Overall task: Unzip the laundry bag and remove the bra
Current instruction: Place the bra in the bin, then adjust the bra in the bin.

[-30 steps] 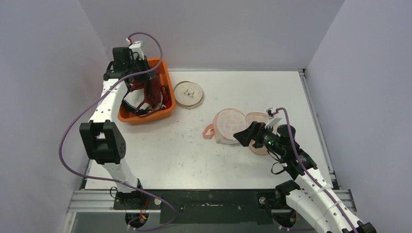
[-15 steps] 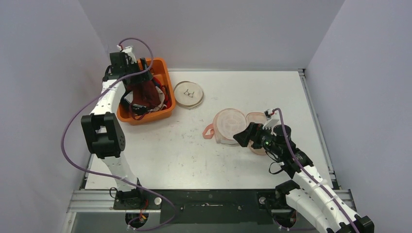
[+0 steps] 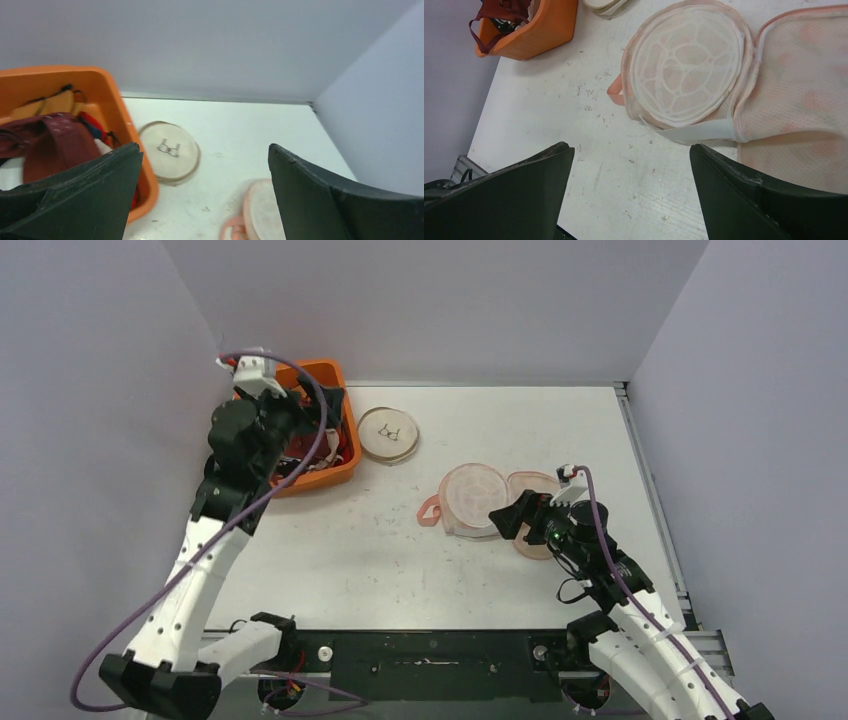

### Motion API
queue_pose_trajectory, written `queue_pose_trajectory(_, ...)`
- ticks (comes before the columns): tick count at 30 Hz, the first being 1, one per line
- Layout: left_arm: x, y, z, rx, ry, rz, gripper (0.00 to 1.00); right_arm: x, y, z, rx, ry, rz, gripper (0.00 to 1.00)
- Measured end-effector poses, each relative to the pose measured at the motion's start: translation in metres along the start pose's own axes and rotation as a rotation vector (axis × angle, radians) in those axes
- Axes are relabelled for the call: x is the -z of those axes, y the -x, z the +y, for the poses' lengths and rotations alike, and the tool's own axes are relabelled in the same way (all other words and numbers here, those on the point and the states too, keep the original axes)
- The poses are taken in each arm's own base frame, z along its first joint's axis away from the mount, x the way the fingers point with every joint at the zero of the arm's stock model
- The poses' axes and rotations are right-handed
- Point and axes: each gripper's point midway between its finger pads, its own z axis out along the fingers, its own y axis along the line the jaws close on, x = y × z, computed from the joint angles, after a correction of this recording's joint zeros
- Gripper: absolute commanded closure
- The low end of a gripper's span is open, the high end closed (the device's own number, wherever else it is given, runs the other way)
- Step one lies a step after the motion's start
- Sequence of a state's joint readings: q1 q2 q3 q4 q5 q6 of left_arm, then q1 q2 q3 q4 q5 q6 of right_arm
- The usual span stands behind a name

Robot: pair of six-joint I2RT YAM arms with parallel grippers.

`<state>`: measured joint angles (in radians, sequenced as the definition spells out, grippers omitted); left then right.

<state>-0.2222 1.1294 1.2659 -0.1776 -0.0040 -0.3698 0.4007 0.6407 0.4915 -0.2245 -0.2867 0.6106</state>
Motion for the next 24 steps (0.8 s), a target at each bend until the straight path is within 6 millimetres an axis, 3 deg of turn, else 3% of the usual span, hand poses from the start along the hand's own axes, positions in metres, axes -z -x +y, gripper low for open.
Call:
queue_pose_trajectory(2,0.023,-0.013,-0.03,0.011,-0.084,-0.01,0.04,0.004,0.004,-0.001,0.009,-0.014,-0.015,0.1)
queue_pose_trajectory(4,0.045,-0.052,-0.062,0.009,-0.198,0.049,0.04,0.008,0.01,-0.002,0.025,-0.032,-0.036,0.1)
queue_pose_trajectory(6,0.057,-0.105,-0.084,0.0,-0.28,0.151,0.04,0.011,0.015,-0.004,0.038,-0.049,-0.058,0.1)
queue_pose_trajectory(9,0.068,-0.199,-0.093,-0.022,-0.313,0.365,0.04,0.015,0.018,-0.009,0.05,-0.076,-0.077,0.1)
queue_pose_trajectory(12,0.079,-0.284,-0.085,-0.055,-0.284,0.571,0.04,0.017,0.019,-0.011,0.052,-0.09,-0.09,0.1)
queue_pose_trajectory(14,0.085,-0.311,-0.083,-0.071,-0.27,0.641,0.04,0.017,0.016,-0.015,0.05,-0.097,-0.092,0.1)
queue_pose_trajectory(16,0.084,-0.32,-0.085,-0.075,-0.261,0.659,0.04,0.016,0.008,-0.02,0.042,-0.107,-0.081,0.1)
queue_pose_trajectory(19,0.075,-0.311,-0.084,-0.073,-0.232,0.624,0.02,0.016,-0.002,-0.026,0.027,-0.119,-0.061,0.1)
queue_pose_trajectory(20,0.068,-0.301,-0.082,-0.058,-0.219,0.603,0.01,0.016,-0.004,-0.027,0.022,-0.122,-0.057,0.1)
queue_pose_trajectory(22,0.046,-0.271,-0.071,-0.005,-0.178,0.539,0.06,0.016,-0.004,-0.027,0.017,-0.122,-0.057,0.1)
queue_pose_trajectory(24,0.015,-0.222,-0.046,0.076,-0.103,0.437,0.11,0.016,-0.004,-0.026,0.014,-0.119,-0.061,0.1)
